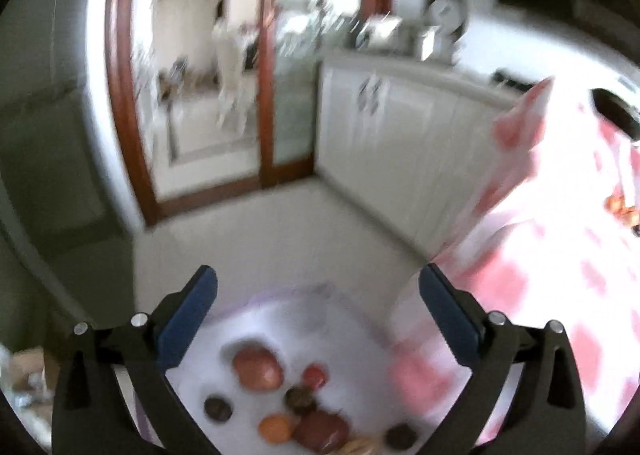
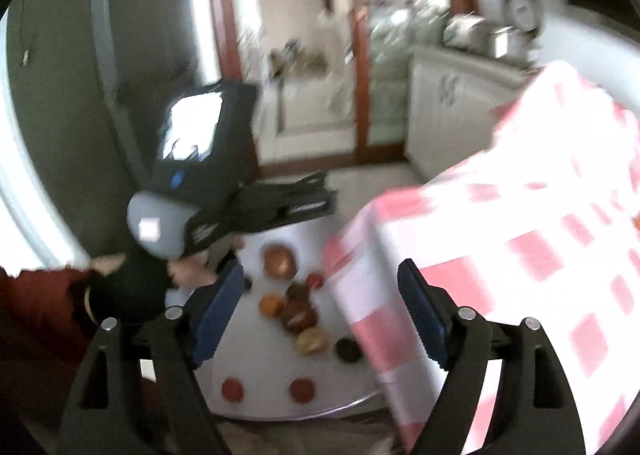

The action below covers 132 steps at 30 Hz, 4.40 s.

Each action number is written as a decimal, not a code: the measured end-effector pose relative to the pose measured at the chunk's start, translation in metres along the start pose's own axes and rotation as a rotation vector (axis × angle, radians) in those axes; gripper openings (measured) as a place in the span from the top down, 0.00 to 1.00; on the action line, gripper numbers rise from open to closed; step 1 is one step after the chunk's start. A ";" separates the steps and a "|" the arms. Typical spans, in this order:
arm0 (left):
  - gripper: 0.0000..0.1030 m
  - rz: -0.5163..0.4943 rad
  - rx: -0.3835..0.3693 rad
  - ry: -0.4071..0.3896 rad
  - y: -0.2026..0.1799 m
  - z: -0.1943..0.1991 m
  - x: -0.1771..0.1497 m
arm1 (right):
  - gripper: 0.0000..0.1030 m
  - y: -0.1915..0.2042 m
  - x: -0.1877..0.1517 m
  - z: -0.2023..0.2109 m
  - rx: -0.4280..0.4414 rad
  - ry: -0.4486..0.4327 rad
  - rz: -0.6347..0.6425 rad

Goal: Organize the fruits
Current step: 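Move both tools from the box back to the fruit on the table, then grasp the last dark brown fruit with the right tool, then grasp an orange with the left tool while the right tool holds the brown fruit, then carry the orange and brown fruit to the white box with both tools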

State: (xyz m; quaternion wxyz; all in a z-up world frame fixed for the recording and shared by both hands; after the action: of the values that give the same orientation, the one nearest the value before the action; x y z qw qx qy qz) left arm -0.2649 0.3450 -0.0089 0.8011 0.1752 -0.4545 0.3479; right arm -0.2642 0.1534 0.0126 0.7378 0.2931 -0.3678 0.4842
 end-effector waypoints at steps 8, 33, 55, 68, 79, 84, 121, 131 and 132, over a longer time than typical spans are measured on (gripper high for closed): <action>0.02 -0.179 -0.332 -0.117 -0.167 0.052 0.060 | 0.16 -0.154 -0.009 0.102 -0.332 -0.159 -0.263; 0.02 0.061 -0.627 0.164 -0.553 -0.127 0.067 | 0.16 -0.481 -0.080 0.154 -0.647 -0.131 -0.764; 0.02 0.267 -0.572 0.242 -0.512 -0.151 0.069 | 0.50 -0.594 -0.044 0.023 -0.709 0.245 -0.551; 0.02 0.114 -0.588 0.277 -0.532 -0.149 0.059 | 0.59 -0.550 -0.054 0.089 -0.702 -0.067 -0.729; 0.02 -0.090 -0.579 0.340 -0.565 -0.151 0.049 | 0.59 -0.565 -0.084 0.113 -0.627 -0.245 -0.918; 0.19 -0.218 -0.540 0.318 -0.587 -0.158 0.050 | 0.59 -0.566 -0.076 0.111 -0.617 -0.241 -0.930; 0.62 -0.104 -0.618 0.314 -0.554 -0.157 0.061 | 0.59 -0.581 -0.093 0.124 -0.533 -0.340 -1.051; 0.62 -0.076 -0.620 0.293 -0.480 -0.115 0.046 | 0.59 -0.516 -0.091 0.139 -0.537 -0.373 -0.969; 0.62 -0.076 -0.621 0.292 -0.475 -0.112 0.045 | 0.59 -0.502 -0.091 0.140 -0.543 -0.369 -0.958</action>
State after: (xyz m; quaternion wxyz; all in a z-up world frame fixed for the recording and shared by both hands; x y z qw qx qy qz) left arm 0.1585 0.0989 -0.0124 0.8850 -0.1117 -0.4126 0.1844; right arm 0.1423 -0.1832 -0.0230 0.8472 0.3066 -0.4275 -0.0746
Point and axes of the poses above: each gripper's, at about its wrist camera, not at the fingertips, and z roughly against the way its jaws point, y to its left, x to its top, the point moved 6 cm from there along -z, roughly the way its jaws point, and after that the axes turned 1 degree about -z, right-handed, at the moved point
